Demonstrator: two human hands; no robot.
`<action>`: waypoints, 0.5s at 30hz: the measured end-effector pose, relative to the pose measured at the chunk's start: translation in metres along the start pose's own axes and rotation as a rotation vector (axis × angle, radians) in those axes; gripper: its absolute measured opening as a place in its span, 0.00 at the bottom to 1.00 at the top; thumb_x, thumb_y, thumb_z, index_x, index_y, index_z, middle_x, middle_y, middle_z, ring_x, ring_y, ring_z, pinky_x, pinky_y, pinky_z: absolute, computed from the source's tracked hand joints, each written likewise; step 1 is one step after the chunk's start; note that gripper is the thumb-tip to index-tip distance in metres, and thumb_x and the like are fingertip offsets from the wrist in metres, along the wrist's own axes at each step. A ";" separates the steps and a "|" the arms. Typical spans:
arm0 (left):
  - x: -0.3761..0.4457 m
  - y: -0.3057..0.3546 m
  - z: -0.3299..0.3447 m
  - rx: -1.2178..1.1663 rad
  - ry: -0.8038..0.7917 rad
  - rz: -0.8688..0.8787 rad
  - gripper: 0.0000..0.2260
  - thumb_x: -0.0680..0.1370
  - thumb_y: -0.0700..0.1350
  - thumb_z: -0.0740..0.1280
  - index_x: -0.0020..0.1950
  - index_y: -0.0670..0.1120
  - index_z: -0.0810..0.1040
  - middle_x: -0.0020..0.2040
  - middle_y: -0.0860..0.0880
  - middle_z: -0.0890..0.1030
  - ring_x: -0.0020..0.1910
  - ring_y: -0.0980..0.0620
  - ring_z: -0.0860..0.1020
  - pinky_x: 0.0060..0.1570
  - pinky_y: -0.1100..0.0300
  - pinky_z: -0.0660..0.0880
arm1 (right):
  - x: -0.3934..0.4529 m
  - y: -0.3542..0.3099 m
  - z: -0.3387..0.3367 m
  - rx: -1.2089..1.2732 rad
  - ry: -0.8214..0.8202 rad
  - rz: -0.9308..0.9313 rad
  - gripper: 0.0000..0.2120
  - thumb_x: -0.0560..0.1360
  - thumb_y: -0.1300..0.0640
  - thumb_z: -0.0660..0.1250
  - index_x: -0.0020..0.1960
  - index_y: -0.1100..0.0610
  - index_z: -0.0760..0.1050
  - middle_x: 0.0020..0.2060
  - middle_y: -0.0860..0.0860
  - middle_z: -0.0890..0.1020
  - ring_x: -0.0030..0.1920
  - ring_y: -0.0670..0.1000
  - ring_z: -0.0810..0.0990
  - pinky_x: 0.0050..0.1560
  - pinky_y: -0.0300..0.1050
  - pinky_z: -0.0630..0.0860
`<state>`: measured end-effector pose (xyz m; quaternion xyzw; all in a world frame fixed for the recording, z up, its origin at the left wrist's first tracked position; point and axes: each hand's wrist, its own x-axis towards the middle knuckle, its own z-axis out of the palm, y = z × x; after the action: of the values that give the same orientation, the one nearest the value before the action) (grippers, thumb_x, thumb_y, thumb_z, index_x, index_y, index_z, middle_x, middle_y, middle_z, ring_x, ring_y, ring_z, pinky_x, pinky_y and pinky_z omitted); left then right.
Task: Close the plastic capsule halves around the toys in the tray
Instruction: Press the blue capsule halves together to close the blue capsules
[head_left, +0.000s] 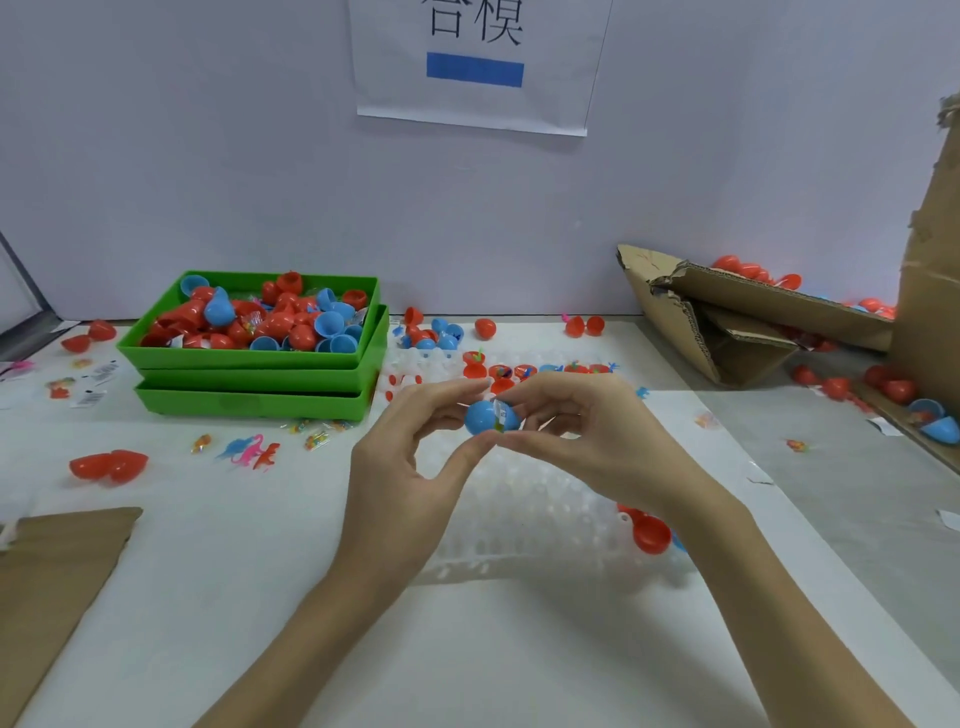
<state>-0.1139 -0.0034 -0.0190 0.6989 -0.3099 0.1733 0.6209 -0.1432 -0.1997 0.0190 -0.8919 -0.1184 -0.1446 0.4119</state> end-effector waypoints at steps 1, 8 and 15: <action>0.000 0.000 0.000 0.065 -0.012 0.045 0.15 0.76 0.40 0.76 0.62 0.48 0.84 0.57 0.53 0.84 0.58 0.46 0.82 0.58 0.59 0.79 | 0.000 -0.001 0.001 -0.028 0.002 -0.007 0.18 0.70 0.46 0.75 0.59 0.49 0.83 0.45 0.41 0.84 0.46 0.45 0.83 0.47 0.37 0.82; 0.002 0.001 -0.003 0.180 0.016 0.101 0.10 0.77 0.45 0.75 0.57 0.46 0.84 0.53 0.54 0.84 0.51 0.53 0.84 0.53 0.66 0.80 | 0.000 -0.005 0.006 0.017 0.040 -0.023 0.15 0.74 0.52 0.76 0.60 0.47 0.83 0.47 0.42 0.84 0.47 0.47 0.82 0.48 0.40 0.82; 0.003 0.004 -0.006 0.026 0.054 -0.018 0.11 0.77 0.48 0.74 0.58 0.48 0.83 0.53 0.54 0.86 0.54 0.51 0.85 0.54 0.66 0.80 | 0.001 -0.012 0.011 0.263 0.007 0.005 0.14 0.78 0.59 0.72 0.63 0.57 0.82 0.51 0.48 0.87 0.47 0.47 0.87 0.50 0.38 0.82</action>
<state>-0.1134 0.0018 -0.0132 0.7048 -0.2844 0.1904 0.6214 -0.1446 -0.1836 0.0203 -0.8300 -0.1328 -0.1298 0.5259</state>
